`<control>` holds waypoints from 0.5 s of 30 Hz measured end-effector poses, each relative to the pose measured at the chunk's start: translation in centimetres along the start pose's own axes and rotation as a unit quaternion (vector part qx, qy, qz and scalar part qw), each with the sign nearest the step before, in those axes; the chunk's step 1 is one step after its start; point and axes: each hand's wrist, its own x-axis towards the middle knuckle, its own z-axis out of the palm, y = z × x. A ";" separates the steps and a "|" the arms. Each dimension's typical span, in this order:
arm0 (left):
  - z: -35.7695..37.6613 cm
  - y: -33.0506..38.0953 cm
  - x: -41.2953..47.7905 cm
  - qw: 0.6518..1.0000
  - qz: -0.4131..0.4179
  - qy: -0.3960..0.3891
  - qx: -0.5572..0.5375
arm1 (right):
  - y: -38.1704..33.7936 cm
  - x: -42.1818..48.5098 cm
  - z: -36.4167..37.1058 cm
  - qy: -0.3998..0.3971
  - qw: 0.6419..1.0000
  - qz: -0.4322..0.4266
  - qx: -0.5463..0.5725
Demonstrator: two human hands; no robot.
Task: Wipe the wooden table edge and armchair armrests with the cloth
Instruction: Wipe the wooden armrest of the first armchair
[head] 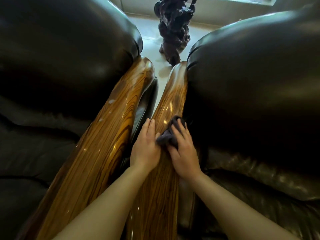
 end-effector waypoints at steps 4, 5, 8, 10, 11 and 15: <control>0.6 -0.3 0.0 1.000 -0.003 0.015 0.020 | 0.8 5.2 -2.0 0.050 0.995 0.080 0.040; 0.5 -0.3 -0.1 1.000 -0.001 0.017 0.010 | 0.6 5.7 -2.3 0.023 0.997 0.066 0.013; 0.0 -0.2 -0.4 0.999 0.012 0.027 -0.033 | 0.6 3.5 -3.4 -0.064 0.994 -0.062 -0.068; -0.4 -0.2 -0.7 0.998 0.015 0.038 -0.057 | 1.1 0.1 -4.5 -0.138 0.973 -0.155 -0.105; -0.6 -0.1 -0.8 0.997 0.013 0.042 -0.067 | 1.5 -1.5 -4.9 -0.181 0.958 -0.191 -0.114; -0.9 0.0 -0.8 0.996 0.006 0.038 -0.081 | 2.4 -0.4 -6.0 -0.233 0.920 -0.269 -0.167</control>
